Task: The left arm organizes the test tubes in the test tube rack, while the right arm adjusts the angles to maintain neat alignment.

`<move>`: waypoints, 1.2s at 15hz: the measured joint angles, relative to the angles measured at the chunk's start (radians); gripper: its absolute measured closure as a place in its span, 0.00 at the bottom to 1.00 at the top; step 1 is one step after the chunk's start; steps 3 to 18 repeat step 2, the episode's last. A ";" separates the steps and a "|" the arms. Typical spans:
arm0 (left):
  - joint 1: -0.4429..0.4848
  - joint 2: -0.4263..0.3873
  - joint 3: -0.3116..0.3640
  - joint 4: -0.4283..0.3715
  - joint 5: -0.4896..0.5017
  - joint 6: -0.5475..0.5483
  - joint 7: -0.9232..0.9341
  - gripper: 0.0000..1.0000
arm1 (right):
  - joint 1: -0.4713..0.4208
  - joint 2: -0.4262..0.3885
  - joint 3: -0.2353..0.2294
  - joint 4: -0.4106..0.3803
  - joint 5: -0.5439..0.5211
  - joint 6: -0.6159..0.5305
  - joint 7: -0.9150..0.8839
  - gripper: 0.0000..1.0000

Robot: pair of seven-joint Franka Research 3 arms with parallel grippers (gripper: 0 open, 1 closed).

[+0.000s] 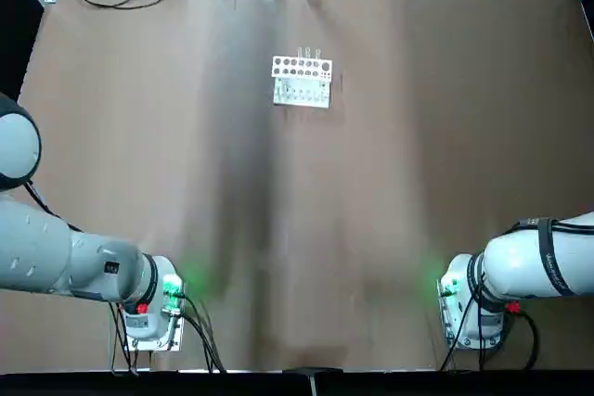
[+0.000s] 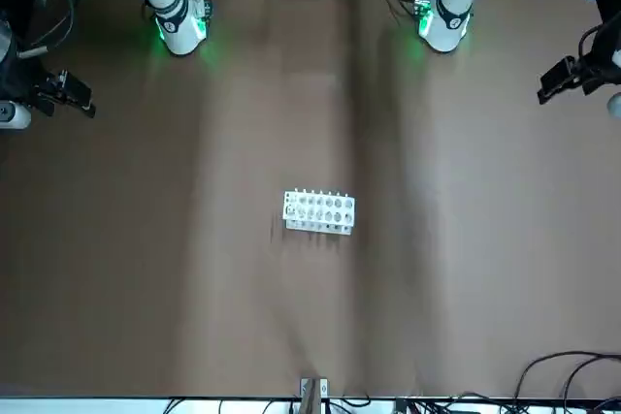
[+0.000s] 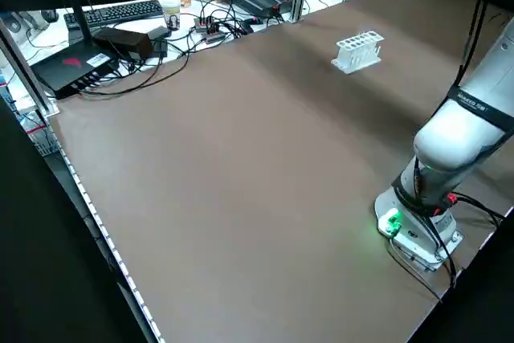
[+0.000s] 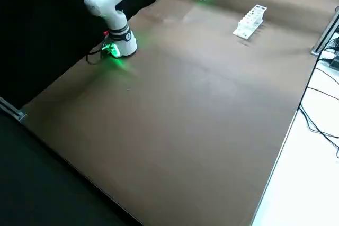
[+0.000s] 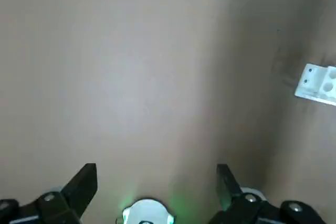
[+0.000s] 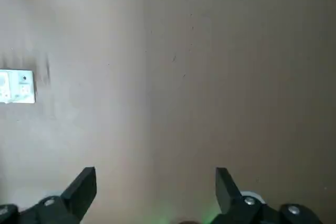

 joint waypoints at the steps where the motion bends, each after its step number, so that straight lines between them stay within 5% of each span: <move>1: 0.008 -0.004 0.000 0.000 0.000 -0.015 0.000 0.00 | 0.000 0.000 0.001 -0.001 0.000 0.000 0.000 0.00; 18: 0.013 -0.007 0.000 0.000 0.000 -0.026 0.000 0.00 | 0.000 0.000 0.002 -0.002 0.000 0.000 0.000 0.00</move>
